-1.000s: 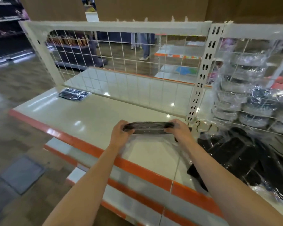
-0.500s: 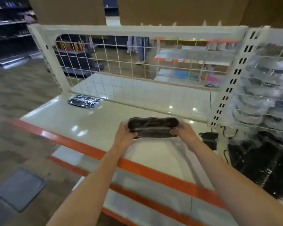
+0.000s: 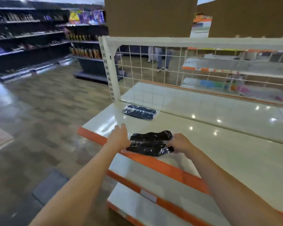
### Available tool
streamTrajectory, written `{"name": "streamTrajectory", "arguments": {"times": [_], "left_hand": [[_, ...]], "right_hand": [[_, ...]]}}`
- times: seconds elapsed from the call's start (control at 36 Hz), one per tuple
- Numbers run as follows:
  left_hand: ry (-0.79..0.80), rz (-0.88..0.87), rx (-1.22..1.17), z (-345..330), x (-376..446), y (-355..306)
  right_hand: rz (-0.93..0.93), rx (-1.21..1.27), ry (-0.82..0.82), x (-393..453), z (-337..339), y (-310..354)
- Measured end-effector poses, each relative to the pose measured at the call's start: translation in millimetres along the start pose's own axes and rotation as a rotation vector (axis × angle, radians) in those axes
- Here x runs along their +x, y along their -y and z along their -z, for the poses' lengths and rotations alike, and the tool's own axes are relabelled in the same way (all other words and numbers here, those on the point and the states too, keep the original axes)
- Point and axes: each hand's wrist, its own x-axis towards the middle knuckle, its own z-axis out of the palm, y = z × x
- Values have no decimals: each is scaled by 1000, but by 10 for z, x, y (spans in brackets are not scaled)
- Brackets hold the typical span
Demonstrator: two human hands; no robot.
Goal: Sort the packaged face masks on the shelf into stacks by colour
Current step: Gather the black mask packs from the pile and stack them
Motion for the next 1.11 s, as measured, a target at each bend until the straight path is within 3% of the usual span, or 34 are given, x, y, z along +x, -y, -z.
{"name": "streamTrajectory", "arguments": {"times": [0.19, 0.42, 0.56, 0.72, 0.92, 1.03, 1.11], "left_hand": [[-21, -167, 0, 127, 418, 120], [82, -153, -1, 373, 983, 347], [168, -171, 52, 381, 1244, 408], [242, -252, 106, 274, 1482, 419], [260, -494, 261, 266, 1766, 270], [222, -665, 385, 204, 1859, 45], [186, -785, 444, 146, 1836, -188]], "right_hand": [[28, 129, -78, 491, -104, 400], [54, 240, -172, 1256, -365, 880], [-2, -35, -207, 1538, -485, 841], [-68, -76, -303, 1786, -588, 779], [-255, -374, -418, 1787, -658, 826], [-247, -404, -472, 1703, -570, 830], [-198, -480, -415, 1503, -415, 731]]}}
